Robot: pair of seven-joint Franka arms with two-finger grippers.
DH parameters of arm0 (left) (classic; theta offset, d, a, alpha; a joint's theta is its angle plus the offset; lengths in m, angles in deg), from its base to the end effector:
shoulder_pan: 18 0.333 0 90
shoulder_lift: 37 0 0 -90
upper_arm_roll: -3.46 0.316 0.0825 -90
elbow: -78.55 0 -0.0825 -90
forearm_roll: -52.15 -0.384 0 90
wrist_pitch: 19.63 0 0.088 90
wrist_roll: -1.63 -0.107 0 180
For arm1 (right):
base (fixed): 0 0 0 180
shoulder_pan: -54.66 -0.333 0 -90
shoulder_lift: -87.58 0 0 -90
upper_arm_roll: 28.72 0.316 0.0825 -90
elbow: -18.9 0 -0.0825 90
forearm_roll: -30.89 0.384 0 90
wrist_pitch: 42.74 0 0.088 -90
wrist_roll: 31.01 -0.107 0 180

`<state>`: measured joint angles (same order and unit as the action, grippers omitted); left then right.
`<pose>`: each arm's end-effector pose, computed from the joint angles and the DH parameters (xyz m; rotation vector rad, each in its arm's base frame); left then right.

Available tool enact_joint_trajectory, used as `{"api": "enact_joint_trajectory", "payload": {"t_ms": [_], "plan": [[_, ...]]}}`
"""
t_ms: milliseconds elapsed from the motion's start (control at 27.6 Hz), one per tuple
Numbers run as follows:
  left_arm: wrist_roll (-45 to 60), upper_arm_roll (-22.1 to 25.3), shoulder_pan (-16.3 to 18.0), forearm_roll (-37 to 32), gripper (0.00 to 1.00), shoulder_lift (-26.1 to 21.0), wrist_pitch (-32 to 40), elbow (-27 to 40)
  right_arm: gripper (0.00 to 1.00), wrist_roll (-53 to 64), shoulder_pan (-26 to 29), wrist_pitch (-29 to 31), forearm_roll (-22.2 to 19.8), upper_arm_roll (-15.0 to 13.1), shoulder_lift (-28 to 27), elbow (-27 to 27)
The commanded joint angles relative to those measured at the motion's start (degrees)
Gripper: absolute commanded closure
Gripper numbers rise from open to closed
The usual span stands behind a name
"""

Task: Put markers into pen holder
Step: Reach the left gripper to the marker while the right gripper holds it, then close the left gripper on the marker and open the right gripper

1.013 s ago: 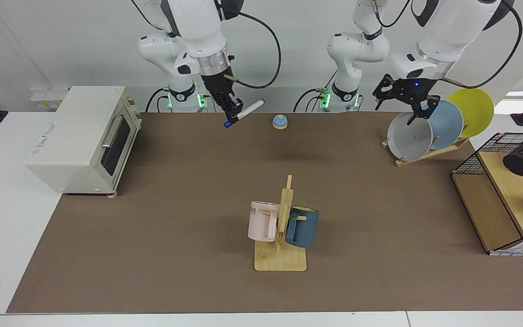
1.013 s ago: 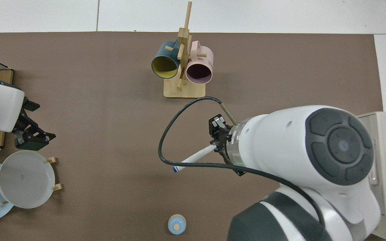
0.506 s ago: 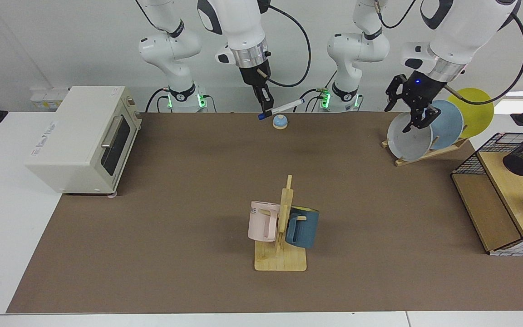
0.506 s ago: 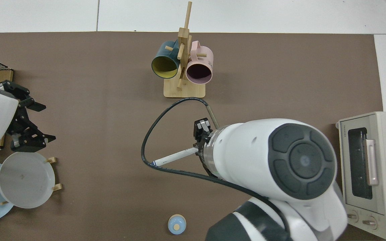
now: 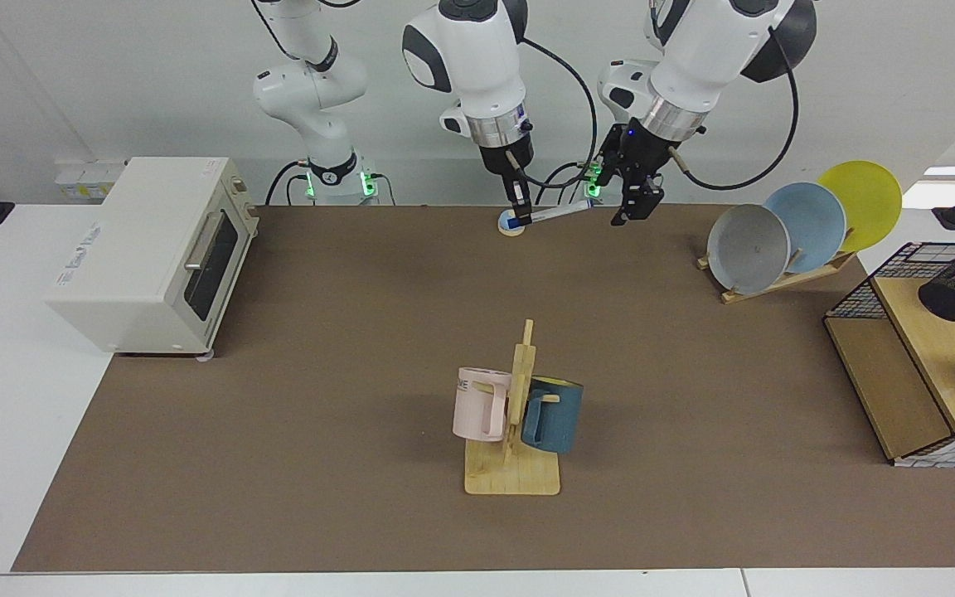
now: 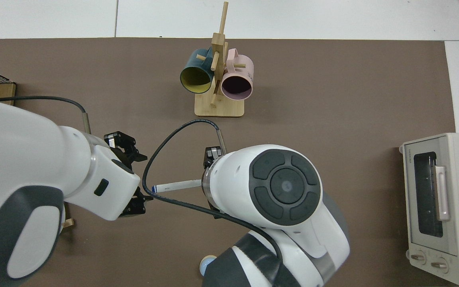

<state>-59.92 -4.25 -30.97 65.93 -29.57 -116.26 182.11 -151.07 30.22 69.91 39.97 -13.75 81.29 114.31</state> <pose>0.4781 -0.2091 0.5935 2.2373 -1.8982 0.1249 0.4736 0.3930 0.5559 -2.1708 1.9402 0.2084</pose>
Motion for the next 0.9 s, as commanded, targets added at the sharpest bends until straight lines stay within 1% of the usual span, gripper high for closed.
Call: {"api": "enact_joint_trajectory", "payload": {"t_ms": [0, 181, 289, 470, 506, 615, 723, 868], "plan": [[2.93, -2.48, -0.39, 1.25, 0.16, 1.88, -5.58, 5.16, 1.00, -1.66, -0.35, 0.90, 0.14, -0.11, -0.83, -1.37], [4.95, -4.51, -0.56, 2.04, 0.19, 1.44, -8.84, 5.95, 1.00, -1.66, -0.35, 1.25, 0.23, -0.02, -0.83, -1.28], [5.30, -5.12, -0.83, 2.74, 0.30, 1.44, -9.98, 6.21, 1.00, -1.57, -0.35, 1.25, 0.23, -0.11, -0.83, -1.28], [5.39, -5.12, -1.36, 2.74, 0.44, 1.44, -10.07, 6.21, 1.00, -1.31, -0.26, 1.34, 0.23, -0.11, -0.83, -1.28], [5.39, -5.12, -1.44, 2.74, 0.49, 1.44, -10.07, 6.21, 1.00, -1.13, -0.26, 1.42, 0.32, -0.02, -0.83, -1.28], [5.39, -5.12, -1.44, 2.74, 0.72, 1.44, -9.55, 6.21, 1.00, -1.13, -0.17, 2.74, 0.23, -0.02, -0.83, -1.19], [5.39, -5.04, -1.44, 2.66, 1.00, 1.53, -9.20, 6.21, 1.00, -1.13, -0.09, 2.92, 0.14, -0.11, -0.83, -1.10], [5.39, -5.04, -1.44, 2.30, 1.00, 1.44, -9.11, 6.13, 1.00, -1.05, 0.00, 2.83, 0.14, -0.11, -0.83, -1.02]]}}
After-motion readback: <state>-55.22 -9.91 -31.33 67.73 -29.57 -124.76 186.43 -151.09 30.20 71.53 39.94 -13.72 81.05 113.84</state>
